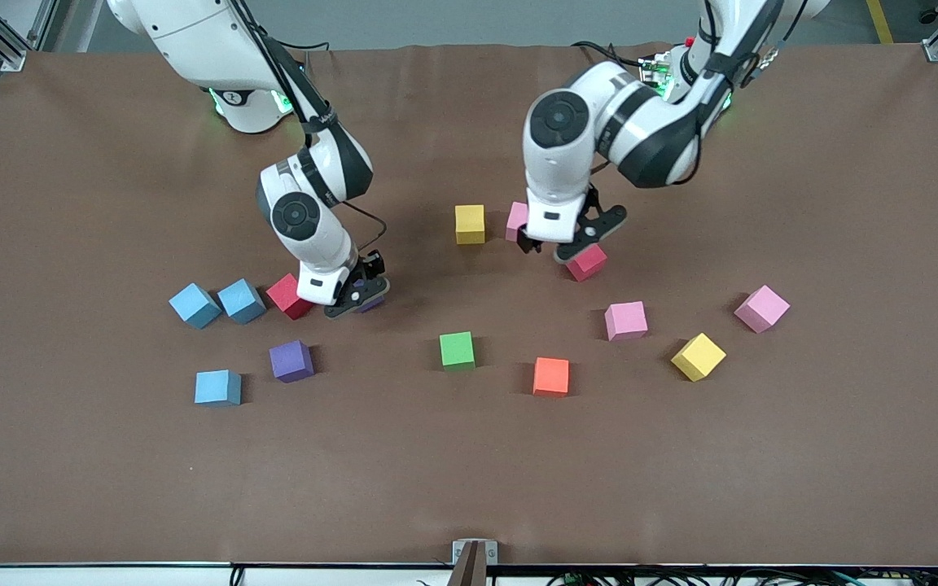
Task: Arrange 11 blocks into digit 3
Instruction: 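Set the yellow cube down mid-table while the right gripper carries purple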
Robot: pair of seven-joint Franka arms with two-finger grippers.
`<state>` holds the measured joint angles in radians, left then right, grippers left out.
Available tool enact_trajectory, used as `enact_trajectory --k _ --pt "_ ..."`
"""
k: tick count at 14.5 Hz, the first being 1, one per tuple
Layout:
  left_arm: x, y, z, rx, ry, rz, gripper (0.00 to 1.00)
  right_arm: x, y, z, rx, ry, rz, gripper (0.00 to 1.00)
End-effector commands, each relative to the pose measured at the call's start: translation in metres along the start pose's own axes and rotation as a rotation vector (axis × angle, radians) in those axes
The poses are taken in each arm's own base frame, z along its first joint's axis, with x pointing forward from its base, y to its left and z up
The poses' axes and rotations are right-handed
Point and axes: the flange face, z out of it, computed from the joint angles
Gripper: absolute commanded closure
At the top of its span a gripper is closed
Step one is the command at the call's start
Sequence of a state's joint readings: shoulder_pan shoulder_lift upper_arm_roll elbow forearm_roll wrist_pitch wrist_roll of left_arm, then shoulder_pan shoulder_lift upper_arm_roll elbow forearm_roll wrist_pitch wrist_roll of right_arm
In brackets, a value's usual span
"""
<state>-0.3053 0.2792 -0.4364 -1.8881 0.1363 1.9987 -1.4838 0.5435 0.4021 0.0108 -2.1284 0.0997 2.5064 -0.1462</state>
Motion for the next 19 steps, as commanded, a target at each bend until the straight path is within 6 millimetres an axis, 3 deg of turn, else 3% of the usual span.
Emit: enact_trajectory --k 1,5,9,15,19 --pt "-0.009 -0.007 0.010 0.037 -0.024 -0.171 0.00 -0.005 -0.037 -0.019 0.001 0.002 -0.278 0.68" --pt "-0.013 -0.014 0.025 0.074 -0.017 -0.376 0.00 -0.011 -0.101 -0.010 0.000 -0.012 -0.541 0.69" --pt "-0.016 -0.015 0.041 0.038 -0.021 -0.368 0.00 -0.026 -0.154 -0.001 -0.020 -0.036 -0.789 0.69" --pt "-0.026 -0.028 0.083 -0.038 -0.043 -0.379 0.00 -0.036 -0.196 0.010 -0.069 -0.048 -0.935 0.70" --pt "-0.033 -0.036 0.107 -0.064 -0.066 -0.461 0.00 -0.035 -0.204 0.019 -0.074 -0.046 -0.946 0.70"
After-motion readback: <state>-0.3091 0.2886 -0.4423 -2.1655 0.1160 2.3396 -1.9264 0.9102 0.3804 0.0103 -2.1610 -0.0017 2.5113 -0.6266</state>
